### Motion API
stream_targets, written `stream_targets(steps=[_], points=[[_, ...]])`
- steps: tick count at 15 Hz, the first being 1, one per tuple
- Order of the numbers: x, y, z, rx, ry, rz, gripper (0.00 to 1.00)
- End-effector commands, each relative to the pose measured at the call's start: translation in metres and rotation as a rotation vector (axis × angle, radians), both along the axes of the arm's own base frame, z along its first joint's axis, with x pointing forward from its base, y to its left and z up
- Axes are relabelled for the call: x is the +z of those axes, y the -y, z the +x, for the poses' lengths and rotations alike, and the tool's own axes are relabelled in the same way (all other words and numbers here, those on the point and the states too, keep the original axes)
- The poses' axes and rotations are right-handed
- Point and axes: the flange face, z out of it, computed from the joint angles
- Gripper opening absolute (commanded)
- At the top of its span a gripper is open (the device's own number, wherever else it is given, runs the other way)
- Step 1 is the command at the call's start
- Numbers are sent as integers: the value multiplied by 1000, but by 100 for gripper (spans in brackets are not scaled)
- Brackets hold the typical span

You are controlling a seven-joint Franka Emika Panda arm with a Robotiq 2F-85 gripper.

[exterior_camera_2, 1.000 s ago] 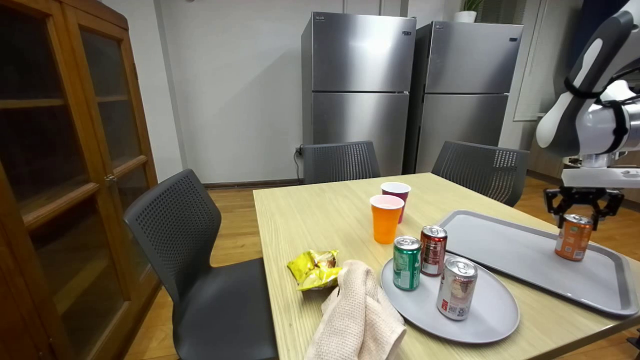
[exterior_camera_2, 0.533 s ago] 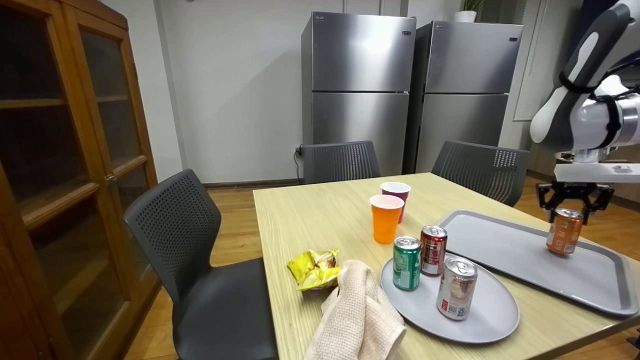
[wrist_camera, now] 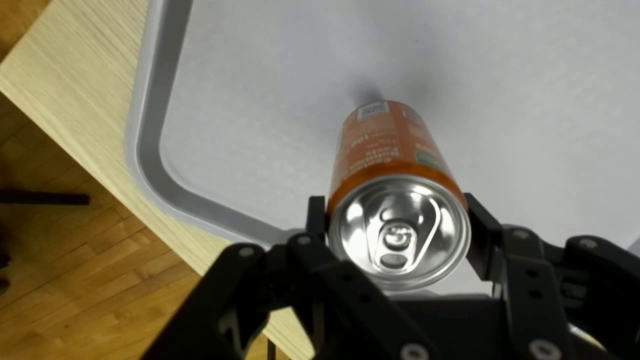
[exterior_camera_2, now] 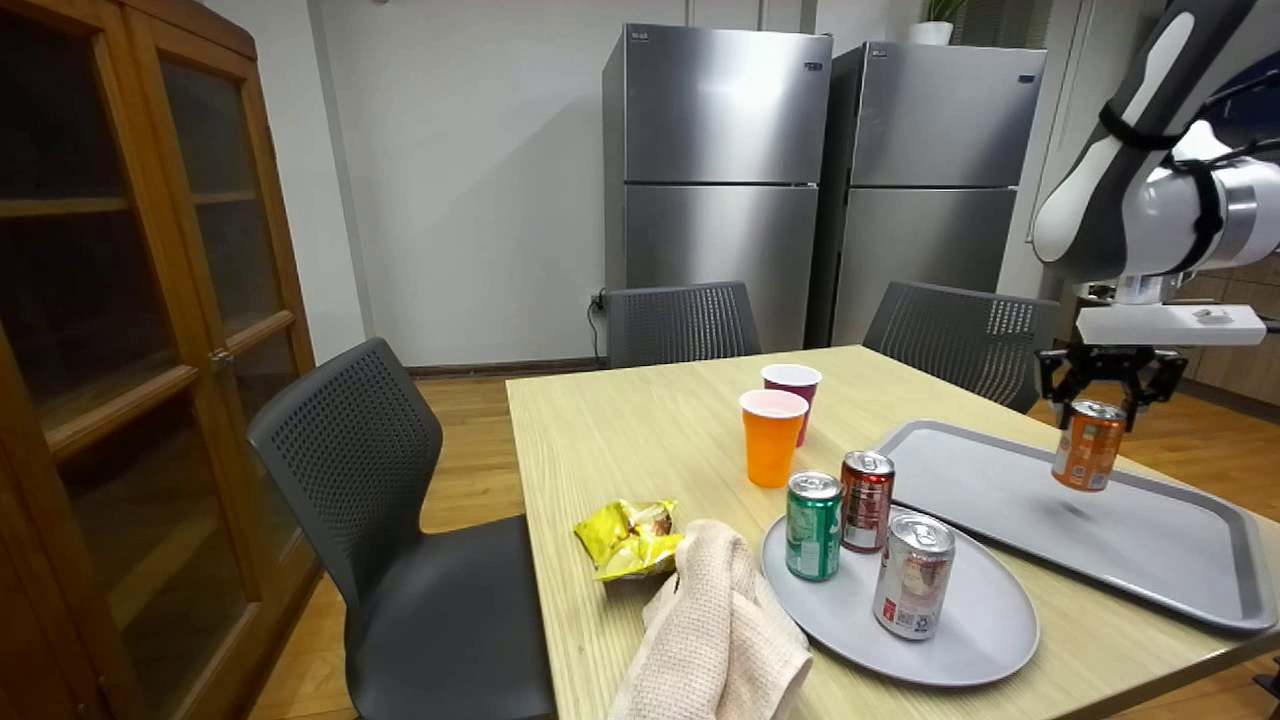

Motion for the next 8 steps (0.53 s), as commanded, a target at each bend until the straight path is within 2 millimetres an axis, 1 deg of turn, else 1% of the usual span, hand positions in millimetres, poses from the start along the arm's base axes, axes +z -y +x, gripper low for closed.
stream_targets(steps=[1, 8], points=[[20, -39, -13, 61, 19, 3, 40], [27, -105, -27, 160, 6, 12, 40]])
